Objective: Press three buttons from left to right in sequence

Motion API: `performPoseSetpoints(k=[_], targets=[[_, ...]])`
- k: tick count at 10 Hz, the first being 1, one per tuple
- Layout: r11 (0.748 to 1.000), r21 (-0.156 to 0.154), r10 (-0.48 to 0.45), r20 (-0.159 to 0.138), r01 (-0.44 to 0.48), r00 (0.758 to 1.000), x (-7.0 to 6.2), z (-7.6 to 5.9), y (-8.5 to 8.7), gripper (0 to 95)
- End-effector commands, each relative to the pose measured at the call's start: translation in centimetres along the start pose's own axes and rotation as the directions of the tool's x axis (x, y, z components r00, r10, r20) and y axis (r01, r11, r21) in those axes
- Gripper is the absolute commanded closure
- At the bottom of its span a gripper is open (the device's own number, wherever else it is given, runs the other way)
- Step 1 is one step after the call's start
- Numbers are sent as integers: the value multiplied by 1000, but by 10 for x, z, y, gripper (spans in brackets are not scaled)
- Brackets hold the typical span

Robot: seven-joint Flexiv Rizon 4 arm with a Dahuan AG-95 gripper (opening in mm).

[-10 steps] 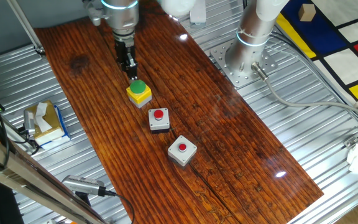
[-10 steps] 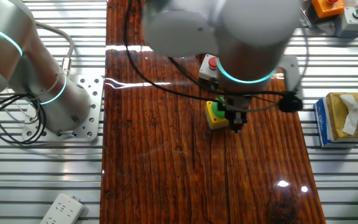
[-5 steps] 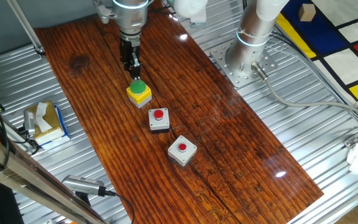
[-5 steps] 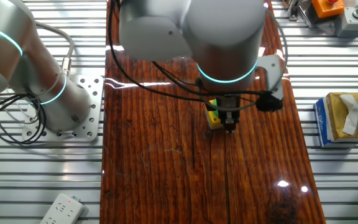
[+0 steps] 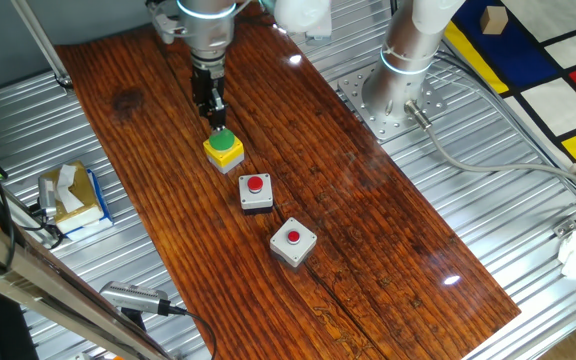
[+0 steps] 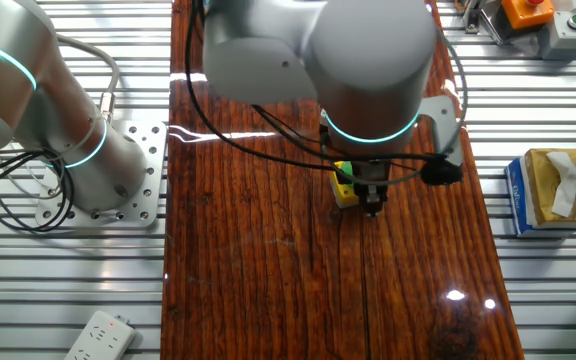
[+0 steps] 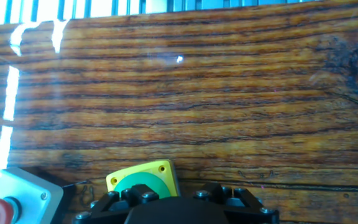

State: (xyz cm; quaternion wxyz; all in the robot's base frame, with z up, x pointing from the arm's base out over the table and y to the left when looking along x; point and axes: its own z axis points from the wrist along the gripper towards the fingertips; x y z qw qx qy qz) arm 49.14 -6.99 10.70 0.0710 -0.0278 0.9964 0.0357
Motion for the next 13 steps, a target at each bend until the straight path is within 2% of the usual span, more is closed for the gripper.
performPoseSetpoints(k=[1, 9, 13], targets=[[1000, -8, -12, -8, 12, 1000, 1, -1, 1, 380], [999, -43, -17, -49, 15, 999, 0, 5, 5, 380], [999, -42, -22, -43, 21, 999, 1, 13, 7, 380]])
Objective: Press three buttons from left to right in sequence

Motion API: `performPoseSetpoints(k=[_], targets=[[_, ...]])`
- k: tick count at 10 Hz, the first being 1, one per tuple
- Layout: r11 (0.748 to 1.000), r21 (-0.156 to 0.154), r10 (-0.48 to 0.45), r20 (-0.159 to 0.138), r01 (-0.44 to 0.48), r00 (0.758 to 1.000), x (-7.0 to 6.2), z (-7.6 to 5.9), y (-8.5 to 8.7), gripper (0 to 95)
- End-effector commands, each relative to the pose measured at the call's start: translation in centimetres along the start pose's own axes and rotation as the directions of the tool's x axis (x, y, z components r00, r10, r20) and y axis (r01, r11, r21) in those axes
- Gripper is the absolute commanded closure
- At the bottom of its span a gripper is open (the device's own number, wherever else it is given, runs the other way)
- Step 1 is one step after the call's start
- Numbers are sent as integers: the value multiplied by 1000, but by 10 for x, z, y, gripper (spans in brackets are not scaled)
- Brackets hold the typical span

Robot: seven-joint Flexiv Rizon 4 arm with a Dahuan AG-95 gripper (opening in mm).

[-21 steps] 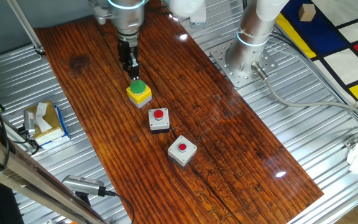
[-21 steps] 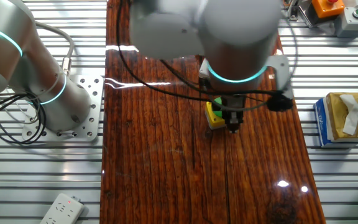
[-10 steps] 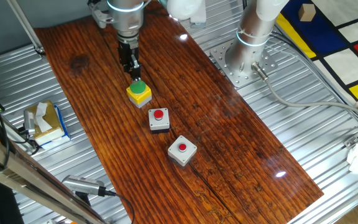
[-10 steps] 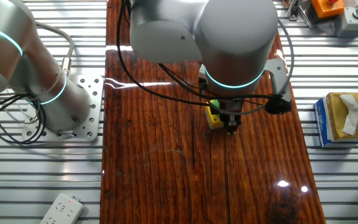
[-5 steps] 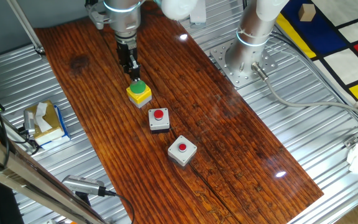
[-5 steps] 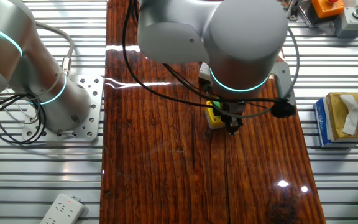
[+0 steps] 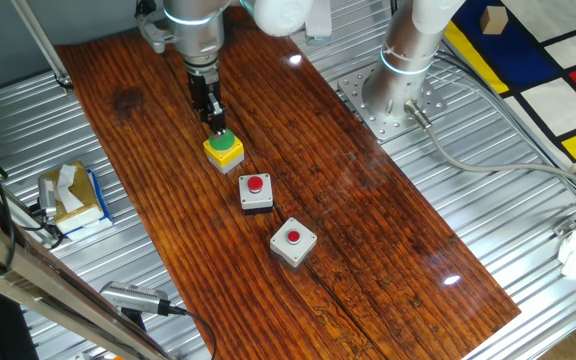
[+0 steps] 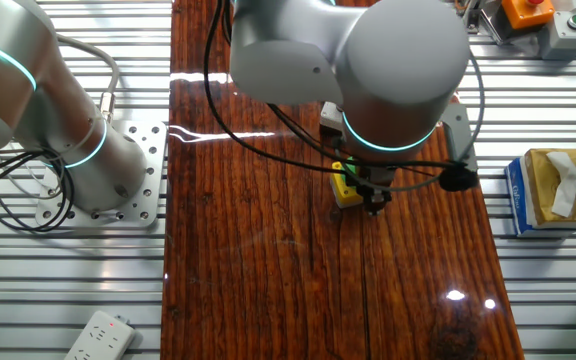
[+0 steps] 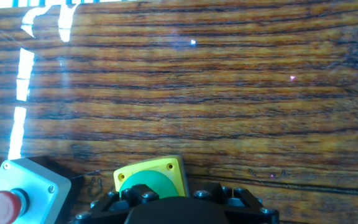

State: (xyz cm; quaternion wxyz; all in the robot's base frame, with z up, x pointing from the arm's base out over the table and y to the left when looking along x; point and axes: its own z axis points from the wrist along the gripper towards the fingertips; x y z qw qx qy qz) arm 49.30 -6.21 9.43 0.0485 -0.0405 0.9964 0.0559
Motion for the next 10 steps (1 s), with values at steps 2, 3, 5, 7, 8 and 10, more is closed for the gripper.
performPoseSetpoints(k=[2, 3, 5, 7, 8, 10], targets=[[1000, 3, 2, 3, -2, 1000, 2, 1, 0, 380], [1000, 4, 4, 3, -4, 1000, 2, 1, 0, 380], [1000, 13, 3, 15, -4, 1000, 3, 3, -1, 380], [1000, 16, -2, 17, 1, 1000, 5, 2, -4, 380], [1000, 16, -2, 17, 2, 1000, 5, 2, -6, 380], [1000, 14, -2, 21, 2, 1000, 6, 2, -7, 380]])
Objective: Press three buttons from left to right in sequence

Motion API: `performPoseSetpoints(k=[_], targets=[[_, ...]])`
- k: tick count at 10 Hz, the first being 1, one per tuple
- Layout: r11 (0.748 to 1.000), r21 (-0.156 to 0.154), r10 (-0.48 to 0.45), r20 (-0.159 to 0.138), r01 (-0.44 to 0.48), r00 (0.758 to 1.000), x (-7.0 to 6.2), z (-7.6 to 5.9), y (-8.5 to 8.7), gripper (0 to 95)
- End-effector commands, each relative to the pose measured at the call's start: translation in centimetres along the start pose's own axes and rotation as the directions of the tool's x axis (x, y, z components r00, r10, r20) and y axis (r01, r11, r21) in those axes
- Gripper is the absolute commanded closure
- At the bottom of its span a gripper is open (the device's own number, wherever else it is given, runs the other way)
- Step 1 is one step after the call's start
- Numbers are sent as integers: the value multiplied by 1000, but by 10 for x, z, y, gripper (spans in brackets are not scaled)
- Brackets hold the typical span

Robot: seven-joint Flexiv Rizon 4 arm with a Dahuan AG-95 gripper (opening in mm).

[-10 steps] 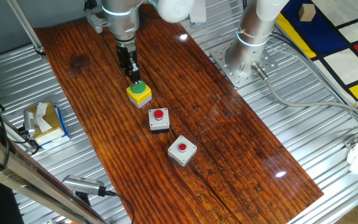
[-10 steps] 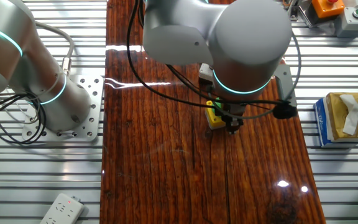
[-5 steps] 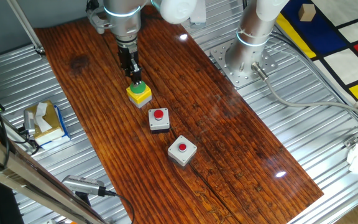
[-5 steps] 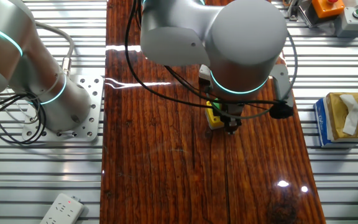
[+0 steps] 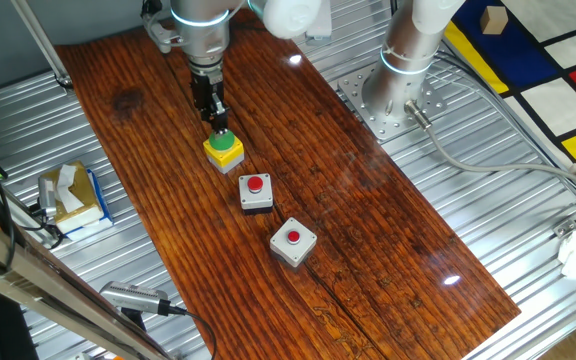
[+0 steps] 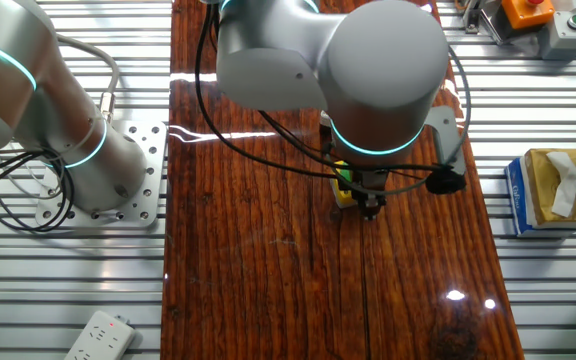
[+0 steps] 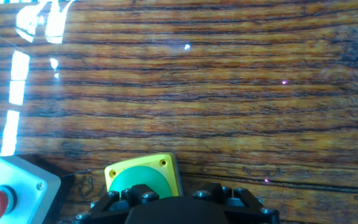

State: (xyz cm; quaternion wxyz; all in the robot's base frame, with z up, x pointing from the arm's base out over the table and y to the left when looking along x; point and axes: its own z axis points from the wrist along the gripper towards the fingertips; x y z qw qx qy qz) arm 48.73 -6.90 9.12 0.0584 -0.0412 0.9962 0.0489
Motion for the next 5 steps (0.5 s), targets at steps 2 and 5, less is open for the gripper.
performPoseSetpoints(k=[2, 5], targets=[[1000, -1, 0, 2, 0, 1000, -1, 1, 0, 380], [1000, -1, -4, 1, 4, 1000, -1, 1, 0, 380]])
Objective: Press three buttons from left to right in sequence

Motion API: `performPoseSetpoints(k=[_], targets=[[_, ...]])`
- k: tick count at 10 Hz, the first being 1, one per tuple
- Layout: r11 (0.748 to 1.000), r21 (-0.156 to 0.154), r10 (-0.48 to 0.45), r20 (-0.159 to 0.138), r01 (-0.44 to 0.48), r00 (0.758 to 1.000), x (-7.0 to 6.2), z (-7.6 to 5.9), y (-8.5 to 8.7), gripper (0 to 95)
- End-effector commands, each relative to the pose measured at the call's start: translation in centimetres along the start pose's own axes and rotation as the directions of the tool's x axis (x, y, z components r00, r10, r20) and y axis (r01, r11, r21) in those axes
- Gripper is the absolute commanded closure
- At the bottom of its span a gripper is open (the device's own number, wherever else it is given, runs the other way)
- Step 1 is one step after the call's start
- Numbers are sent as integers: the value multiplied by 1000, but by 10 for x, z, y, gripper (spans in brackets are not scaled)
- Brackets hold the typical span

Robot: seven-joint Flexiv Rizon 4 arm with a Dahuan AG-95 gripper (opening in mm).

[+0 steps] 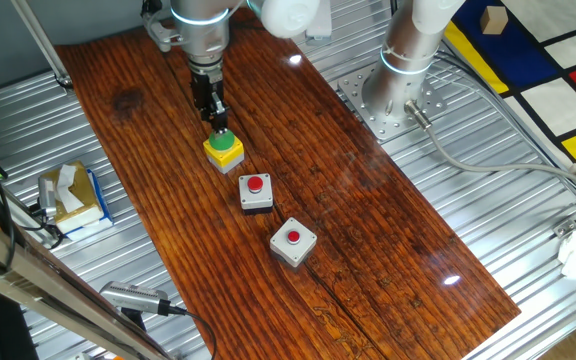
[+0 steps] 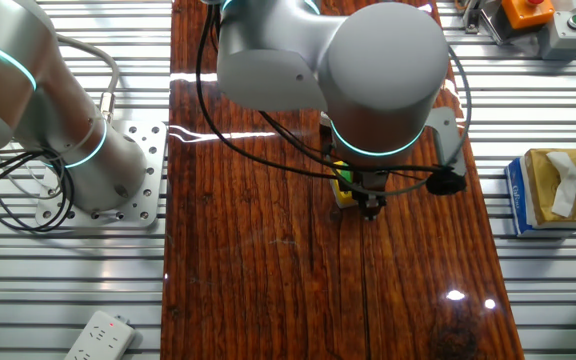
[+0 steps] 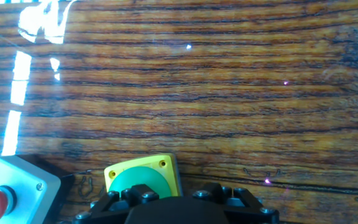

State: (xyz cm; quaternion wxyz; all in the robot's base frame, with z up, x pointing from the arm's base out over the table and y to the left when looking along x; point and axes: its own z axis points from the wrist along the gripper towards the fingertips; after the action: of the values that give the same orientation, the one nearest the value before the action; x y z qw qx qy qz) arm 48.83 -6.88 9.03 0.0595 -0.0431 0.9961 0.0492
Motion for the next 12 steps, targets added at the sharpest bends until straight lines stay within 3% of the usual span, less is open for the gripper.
performPoseSetpoints(k=[1, 5, 6, 8, 12], targets=[[1000, 0, -2, -1, 2, 1000, 1, 2, 0, 380], [1000, -8, 1, 2, -1, 1000, 1, 8, -1, 380], [1000, -28, 15, 3, -15, 1000, 1, 4, 0, 380], [999, -14, 29, -30, -30, 999, -2, -18, 3, 380], [998, -8, 62, -23, -62, 998, -4, -32, 7, 380]])
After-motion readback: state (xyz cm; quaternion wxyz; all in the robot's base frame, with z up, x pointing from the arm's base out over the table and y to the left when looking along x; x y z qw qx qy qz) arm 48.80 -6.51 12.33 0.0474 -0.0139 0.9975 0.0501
